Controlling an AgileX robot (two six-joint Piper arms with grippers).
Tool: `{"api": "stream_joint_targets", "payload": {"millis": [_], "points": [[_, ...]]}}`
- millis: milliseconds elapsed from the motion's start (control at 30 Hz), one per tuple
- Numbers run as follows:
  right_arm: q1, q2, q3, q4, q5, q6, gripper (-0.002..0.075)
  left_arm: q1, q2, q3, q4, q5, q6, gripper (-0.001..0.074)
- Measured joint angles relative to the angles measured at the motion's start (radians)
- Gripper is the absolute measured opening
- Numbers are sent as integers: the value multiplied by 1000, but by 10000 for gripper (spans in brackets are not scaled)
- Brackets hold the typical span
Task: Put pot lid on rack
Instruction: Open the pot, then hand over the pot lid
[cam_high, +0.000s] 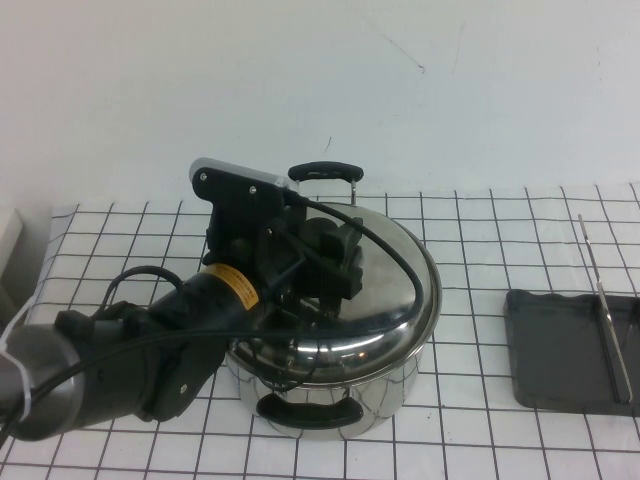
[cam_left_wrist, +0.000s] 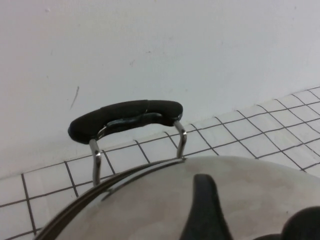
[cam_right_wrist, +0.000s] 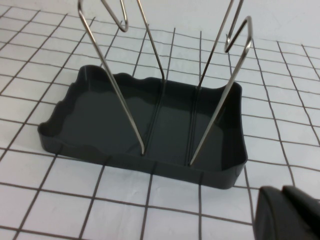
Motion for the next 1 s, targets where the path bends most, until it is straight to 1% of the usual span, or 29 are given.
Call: {"api": "stream_joint_targets", "payload": {"millis": [167,200,333,400,500,600,767,933,1000], "points": [[0,0,0,0,0,0,-3,-1,0,0,37,-9,-5,321],[0,0,0,0,0,0,-3,-1,0,0,42,-10,-3,314],[0,0,0,0,0,0,-3,-1,-6,-2,62,-3,-5,314],[0,0,0,0,0,0,-3,-1,-27,-11,83,37,-7,314],[0,0,0,0,0,0,-3,-1,-83,-34,140,100,-20,314],[0,0,0,0,0,0,-2,-1,-169,-66,211,112,-74,314],[0,0,0,0,0,0,-3,-1,-267,-76,256,39,-301,314],[0,0,0,0,0,0,-3,-1,-277,-76,267,-24,-602,314],[0,0,0,0,0,0,-3,-1,-266,-76,267,-64,-677,314]]}}
